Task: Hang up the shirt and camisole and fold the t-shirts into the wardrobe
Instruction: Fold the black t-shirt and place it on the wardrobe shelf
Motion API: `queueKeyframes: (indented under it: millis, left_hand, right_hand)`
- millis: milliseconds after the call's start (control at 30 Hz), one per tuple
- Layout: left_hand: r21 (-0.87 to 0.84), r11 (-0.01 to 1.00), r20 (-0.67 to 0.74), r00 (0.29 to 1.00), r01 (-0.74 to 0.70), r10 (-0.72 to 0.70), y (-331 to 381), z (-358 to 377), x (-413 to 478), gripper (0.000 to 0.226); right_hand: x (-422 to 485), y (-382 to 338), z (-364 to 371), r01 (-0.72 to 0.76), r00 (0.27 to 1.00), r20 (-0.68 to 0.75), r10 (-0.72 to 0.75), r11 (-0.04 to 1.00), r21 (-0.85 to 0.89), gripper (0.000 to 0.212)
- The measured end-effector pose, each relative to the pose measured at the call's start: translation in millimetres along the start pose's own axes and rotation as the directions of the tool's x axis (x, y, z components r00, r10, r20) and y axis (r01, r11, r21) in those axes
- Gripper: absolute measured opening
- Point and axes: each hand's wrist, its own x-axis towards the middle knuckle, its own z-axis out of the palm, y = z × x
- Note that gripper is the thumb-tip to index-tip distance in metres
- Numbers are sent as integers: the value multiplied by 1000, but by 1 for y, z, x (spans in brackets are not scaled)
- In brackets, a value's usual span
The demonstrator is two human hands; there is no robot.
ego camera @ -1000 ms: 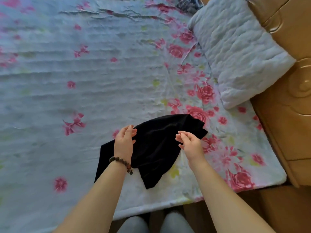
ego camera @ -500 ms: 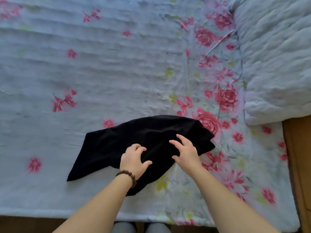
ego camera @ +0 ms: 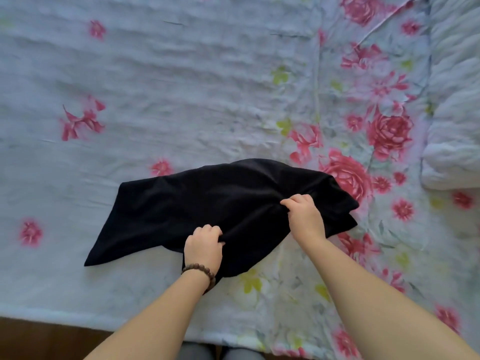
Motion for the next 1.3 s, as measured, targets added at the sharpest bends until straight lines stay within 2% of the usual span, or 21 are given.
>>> queueKeyframes:
  millis: [100,233,333,433,567,700,900,1067,1167,1300]
  left_hand:
    - [-199,979,-19,999,39,-43,-6,-19,2,12]
    - [-497,864,-3,995,84,-98,-23,-71,6,12]
    - [-642,761,29,995,90,-93,-39,-123,15,11]
    - [-705,707,9,997,56,-70,-52,-176,27,10]
    - [-741,672,-82,992,7,-100,-71,-233,53,10]
    - [-793,610,-108,985,-5,-133,-92,-266,92,9]
    - [-762,647,-139,972,19,-192,-123,-271,179,9]
    - [-690,724,-194,958,21,-213,-132,-242,238,14]
    - [-665,747,-181,971,-4,-156,-129,-229,253,7]
    - [-540,819,-244,967,-193,68,-107,-225,249,32]
  right_hand:
    - [6,-3,-18,-27,999,-15,29,995,93,23]
    - [14,-21,-60,-34,999,-22,43,947,320,19]
    - [24,-45,-95,9,1000,12,-16,910,414,19]
    - [41,-77,-125,37,998,38,-60,896,443,17]
    - [70,-129,-157,61,996,26,-86,857,512,15]
    - [114,-174,-170,100,990,37,-136,866,490,14]
    - [198,-208,-147,106,988,53,-145,887,450,8]
    - [252,-202,-99,64,995,36,-89,890,451,15]
    - [258,-193,-83,55,994,58,-93,881,470,18]
    - [245,-175,-93,65,998,-30,-58,849,524,22]
